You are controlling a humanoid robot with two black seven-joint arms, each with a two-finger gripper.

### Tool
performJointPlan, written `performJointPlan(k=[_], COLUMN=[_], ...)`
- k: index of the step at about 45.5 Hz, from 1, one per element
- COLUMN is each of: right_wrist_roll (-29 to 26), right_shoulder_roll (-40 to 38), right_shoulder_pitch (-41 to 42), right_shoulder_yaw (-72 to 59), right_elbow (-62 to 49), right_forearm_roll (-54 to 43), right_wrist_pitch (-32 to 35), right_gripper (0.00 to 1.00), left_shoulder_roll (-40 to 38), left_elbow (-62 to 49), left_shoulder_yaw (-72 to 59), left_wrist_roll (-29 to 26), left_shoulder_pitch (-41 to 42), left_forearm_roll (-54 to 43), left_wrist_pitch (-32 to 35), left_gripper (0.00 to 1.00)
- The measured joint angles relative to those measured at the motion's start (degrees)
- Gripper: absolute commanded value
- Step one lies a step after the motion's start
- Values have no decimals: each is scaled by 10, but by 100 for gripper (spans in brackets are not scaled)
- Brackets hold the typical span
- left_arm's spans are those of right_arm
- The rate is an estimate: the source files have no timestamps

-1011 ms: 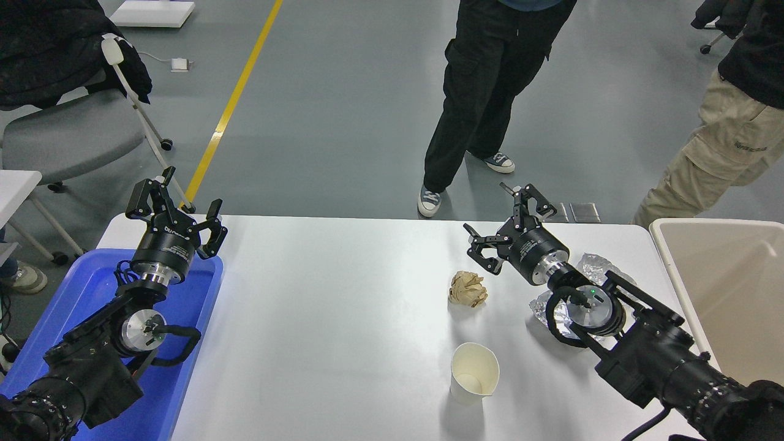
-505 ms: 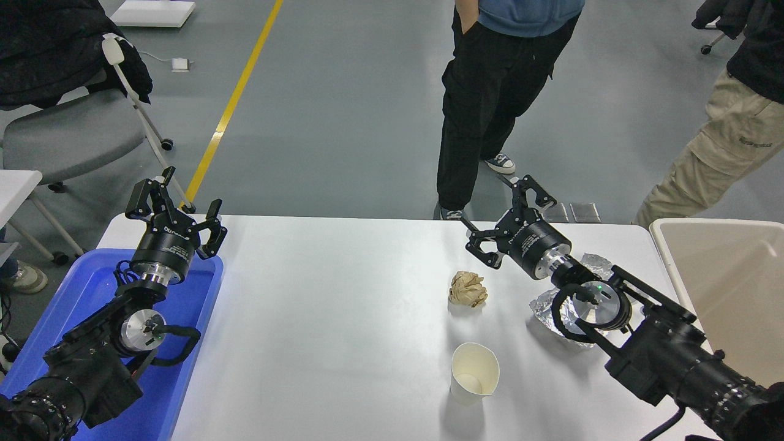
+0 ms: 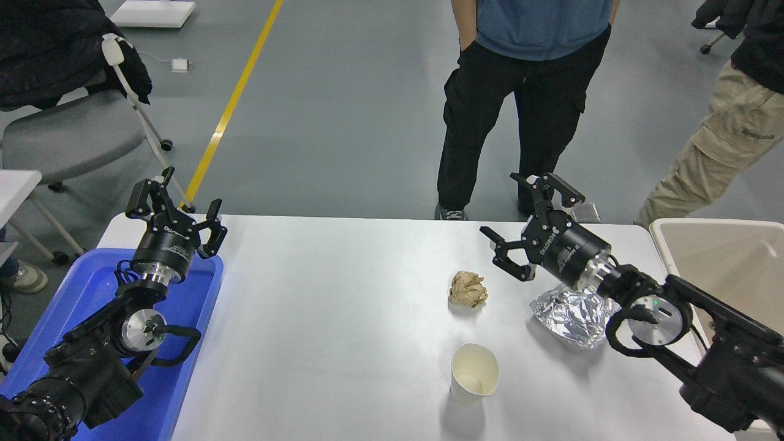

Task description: Dispose of the paper cup in the dustbin

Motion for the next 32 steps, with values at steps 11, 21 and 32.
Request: performJointPlan(k=[11,21,32], right_wrist_roll=[0,1,13], right_shoulder_roll=[-75,-115,-132], right_shoulder_pitch=[-32,-45,-48], right_shoulder_yaw=[-29,-79,-138], right_elbow=[83,126,139], right_forearm_roll=[-103,-228,-349], right_wrist_pitch=[-11,-33,-77], right_gripper=[100,100,100], left_shoulder_roll=[0,0,0], left_elbow=[0,0,-1], left_shoulder_yaw=[0,0,0], left_wrist_roll=[0,0,0], left_shoulder_pitch=[0,0,0], left_forearm_roll=[0,0,0], left_wrist_pitch=[0,0,0], left_gripper=[100,100,100])
